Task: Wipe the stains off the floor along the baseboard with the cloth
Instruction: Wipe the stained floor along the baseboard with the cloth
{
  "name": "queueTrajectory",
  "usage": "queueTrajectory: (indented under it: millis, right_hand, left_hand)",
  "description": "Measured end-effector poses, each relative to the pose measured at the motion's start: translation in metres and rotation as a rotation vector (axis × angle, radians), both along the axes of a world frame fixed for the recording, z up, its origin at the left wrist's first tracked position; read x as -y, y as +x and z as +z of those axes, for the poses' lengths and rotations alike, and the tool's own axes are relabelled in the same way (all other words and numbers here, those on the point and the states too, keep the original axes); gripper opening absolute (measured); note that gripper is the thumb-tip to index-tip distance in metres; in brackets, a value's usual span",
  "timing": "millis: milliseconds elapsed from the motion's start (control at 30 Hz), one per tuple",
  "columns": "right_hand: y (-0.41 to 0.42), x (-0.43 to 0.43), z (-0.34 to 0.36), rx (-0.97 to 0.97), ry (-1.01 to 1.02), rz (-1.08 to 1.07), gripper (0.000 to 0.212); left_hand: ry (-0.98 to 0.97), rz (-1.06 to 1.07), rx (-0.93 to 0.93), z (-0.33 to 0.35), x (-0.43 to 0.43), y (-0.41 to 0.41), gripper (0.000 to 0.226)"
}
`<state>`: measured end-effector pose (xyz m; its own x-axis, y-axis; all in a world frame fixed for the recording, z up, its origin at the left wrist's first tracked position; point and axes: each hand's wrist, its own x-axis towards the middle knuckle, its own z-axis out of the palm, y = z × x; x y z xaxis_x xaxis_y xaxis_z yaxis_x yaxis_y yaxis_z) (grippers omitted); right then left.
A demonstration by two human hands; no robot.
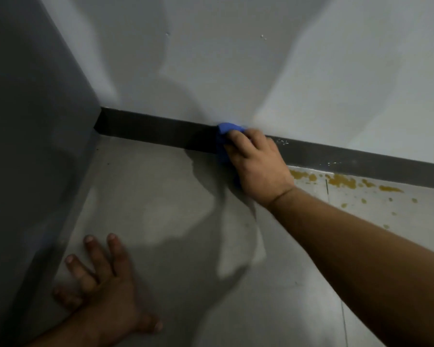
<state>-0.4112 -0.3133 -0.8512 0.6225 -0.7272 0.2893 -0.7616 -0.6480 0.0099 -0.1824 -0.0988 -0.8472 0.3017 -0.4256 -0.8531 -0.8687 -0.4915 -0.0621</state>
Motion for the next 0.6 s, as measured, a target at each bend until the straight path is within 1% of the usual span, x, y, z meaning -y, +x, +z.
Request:
queueTrajectory:
  millis: [67, 133, 200, 233, 333, 400, 500, 567, 600]
  right_hand:
    - [-0.019, 0.006, -0.003, -0.067, 0.021, -0.014, 0.038]
    - [-0.032, -0.001, -0.009, -0.098, 0.099, -0.093, 0.042]
    - [-0.034, -0.013, -0.017, -0.079, 0.178, -0.205, 0.045]
    - [-0.031, -0.017, -0.02, -0.064, 0.203, -0.245, 0.042]
    - [-0.015, -0.016, -0.022, -0.025, 0.285, -0.303, 0.037]
    - [-0.003, -0.017, -0.022, -0.022, 0.341, -0.296, 0.04]
    - [0.017, -0.016, -0.023, -0.006, 0.423, -0.146, 0.047]
    - [0.03, -0.009, -0.022, -0.055, 0.475, -0.065, 0.056]
    - [0.033, -0.006, -0.022, -0.086, 0.483, -0.065, 0.06]
  left_hand:
    - [0.003, 0.002, 0.007, 0.002, 0.002, -0.001, 0.18]
    - [0.007, 0.005, 0.002, 0.006, 0.003, -0.003, 0.178]
    - [0.012, 0.009, -0.005, 0.008, 0.003, -0.004, 0.177]
    - [0.014, 0.01, -0.004, 0.009, 0.004, -0.004, 0.177]
    - [0.021, 0.005, 0.0, 0.012, 0.006, -0.004, 0.176]
    - [0.02, 0.008, -0.004, 0.013, 0.006, -0.005, 0.176]
    - [0.026, 0.004, 0.028, 0.013, 0.005, -0.007, 0.177]
    - [0.032, 0.001, 0.031, 0.012, 0.005, -0.006, 0.178]
    - [0.03, 0.005, 0.017, 0.011, 0.005, -0.006, 0.179]
